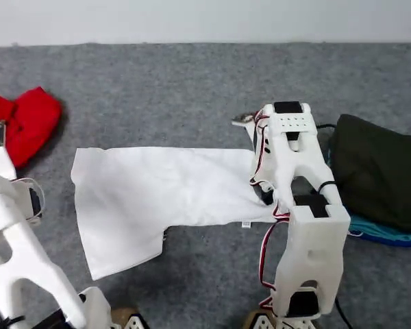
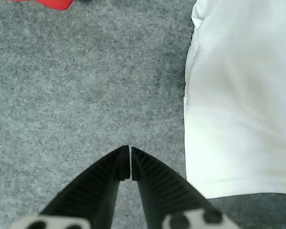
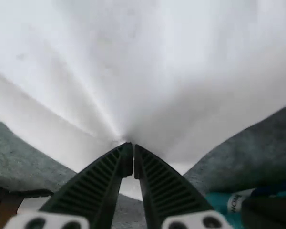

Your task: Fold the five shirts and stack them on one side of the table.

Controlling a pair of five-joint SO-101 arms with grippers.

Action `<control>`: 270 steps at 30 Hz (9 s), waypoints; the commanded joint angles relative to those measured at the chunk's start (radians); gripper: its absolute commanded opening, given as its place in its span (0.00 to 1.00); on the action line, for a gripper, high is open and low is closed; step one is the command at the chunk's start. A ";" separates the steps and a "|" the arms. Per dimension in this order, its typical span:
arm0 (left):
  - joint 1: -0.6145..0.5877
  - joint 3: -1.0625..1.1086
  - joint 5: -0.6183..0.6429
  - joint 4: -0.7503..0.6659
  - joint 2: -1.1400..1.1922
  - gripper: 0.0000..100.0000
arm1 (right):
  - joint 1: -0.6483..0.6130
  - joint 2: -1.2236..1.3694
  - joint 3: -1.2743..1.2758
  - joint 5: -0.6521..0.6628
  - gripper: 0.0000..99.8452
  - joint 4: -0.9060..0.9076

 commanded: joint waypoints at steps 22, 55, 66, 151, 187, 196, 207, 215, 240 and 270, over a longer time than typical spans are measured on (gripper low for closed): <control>-0.002 -0.031 0.011 -0.040 -0.031 0.01 | 0.002 -0.054 0.110 -0.006 0.01 -0.084; -0.292 0.071 0.064 -0.077 -0.273 0.01 | -0.220 -0.182 -0.199 -0.015 0.01 0.076; -0.459 0.176 -0.044 -0.077 -0.275 0.01 | -0.766 -0.166 -0.199 -0.015 0.19 0.076; -0.500 0.177 -0.097 -0.077 -0.273 0.01 | -0.704 0.317 -0.827 -0.012 0.21 -0.268; -0.500 0.220 -0.100 -0.077 -0.278 0.02 | -0.634 0.444 -1.151 -0.046 0.01 0.081; -0.500 0.217 -0.101 -0.077 -0.279 0.02 | -0.504 0.139 -0.727 -0.144 0.02 0.082; -0.399 0.219 -0.207 -0.146 -0.279 0.02 | -0.232 -0.107 -0.347 -0.334 0.20 0.076; -0.169 0.220 -0.207 -0.147 -0.273 0.02 | -0.108 -0.105 -0.227 -0.476 0.21 0.013; -0.055 0.225 -0.206 -0.144 -0.272 0.02 | -0.054 -0.269 0.407 -0.483 0.22 -0.553; -0.055 0.219 -0.206 -0.118 -0.279 0.02 | -0.041 -0.170 0.400 -0.385 0.12 -0.549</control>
